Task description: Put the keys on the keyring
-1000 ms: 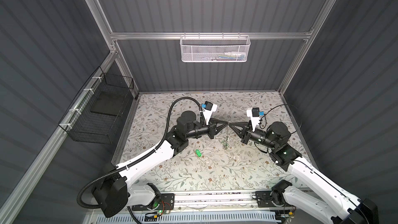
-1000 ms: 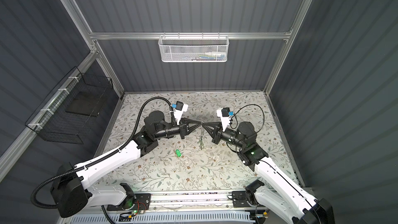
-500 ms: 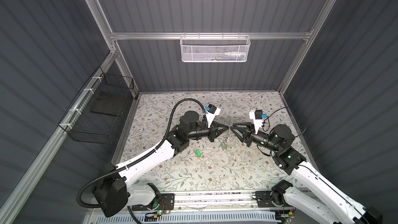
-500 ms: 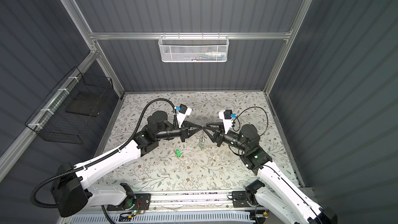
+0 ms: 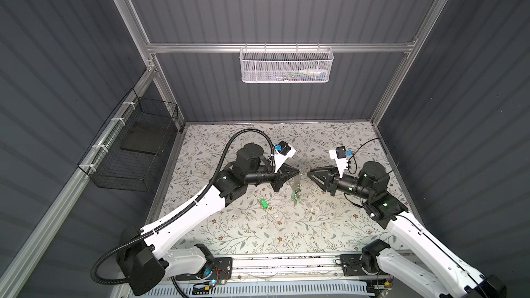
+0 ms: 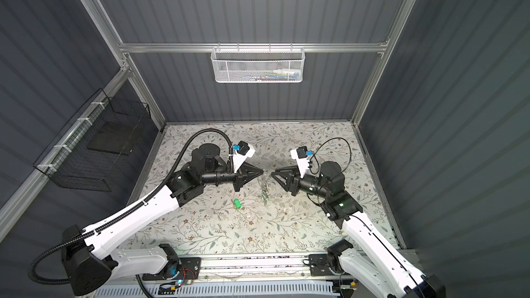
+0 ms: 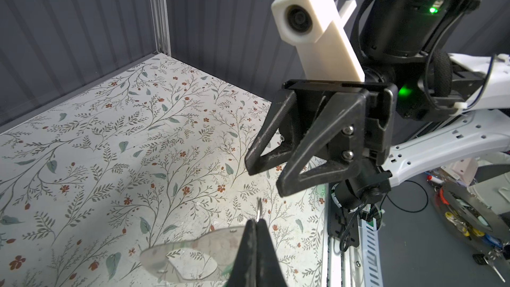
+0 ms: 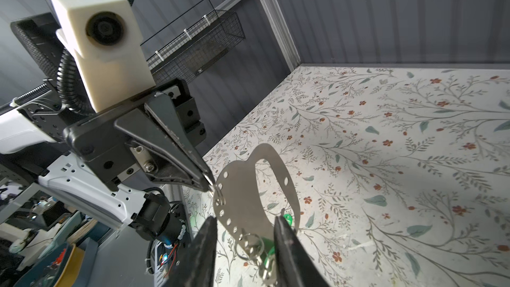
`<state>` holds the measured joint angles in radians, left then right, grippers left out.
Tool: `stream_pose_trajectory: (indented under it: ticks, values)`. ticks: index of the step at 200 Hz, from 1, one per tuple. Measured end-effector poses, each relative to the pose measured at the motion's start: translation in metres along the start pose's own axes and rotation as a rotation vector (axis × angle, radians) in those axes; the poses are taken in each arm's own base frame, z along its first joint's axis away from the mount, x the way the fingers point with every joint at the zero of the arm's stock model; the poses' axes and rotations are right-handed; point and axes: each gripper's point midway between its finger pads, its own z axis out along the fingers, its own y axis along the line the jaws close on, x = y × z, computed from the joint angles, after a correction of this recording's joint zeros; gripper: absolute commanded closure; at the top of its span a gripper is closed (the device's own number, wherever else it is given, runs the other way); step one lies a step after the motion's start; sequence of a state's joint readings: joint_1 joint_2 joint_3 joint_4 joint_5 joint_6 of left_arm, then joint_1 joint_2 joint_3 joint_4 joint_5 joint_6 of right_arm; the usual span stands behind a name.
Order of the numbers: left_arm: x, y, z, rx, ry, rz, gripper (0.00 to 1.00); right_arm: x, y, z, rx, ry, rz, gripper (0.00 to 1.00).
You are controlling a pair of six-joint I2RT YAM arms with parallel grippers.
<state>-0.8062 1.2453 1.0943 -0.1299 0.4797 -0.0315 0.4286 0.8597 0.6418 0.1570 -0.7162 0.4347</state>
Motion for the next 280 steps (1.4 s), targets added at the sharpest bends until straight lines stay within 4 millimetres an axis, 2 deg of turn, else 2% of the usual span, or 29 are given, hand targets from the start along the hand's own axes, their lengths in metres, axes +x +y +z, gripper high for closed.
stream_pose_trajectory:
  ticks: [40, 115, 205, 241, 280]
  values:
    - [0.007, -0.005, 0.000, 0.030, 0.028, 0.022, 1.00, 0.007, 0.007, 0.007, -0.082, 0.046, 0.037, 0.68]
    - [0.001, -0.008, -0.005, 0.095, 0.021, 0.022, 1.00, 0.002, 0.019, 0.013, -0.180, 0.066, 0.043, 0.73]
    - [0.004, -0.005, -0.001, 0.119, 0.035, 0.005, 1.00, 0.004, 0.023, 0.017, -0.243, 0.093, 0.074, 0.82]
    - [0.004, -0.005, -0.002, 0.125, 0.033, 0.003, 1.00, 0.005, 0.025, 0.019, -0.271, 0.108, 0.087, 0.82]
    - [0.004, -0.007, -0.002, 0.140, 0.034, -0.003, 1.00, 0.006, 0.027, 0.019, -0.292, 0.117, 0.096, 0.91]
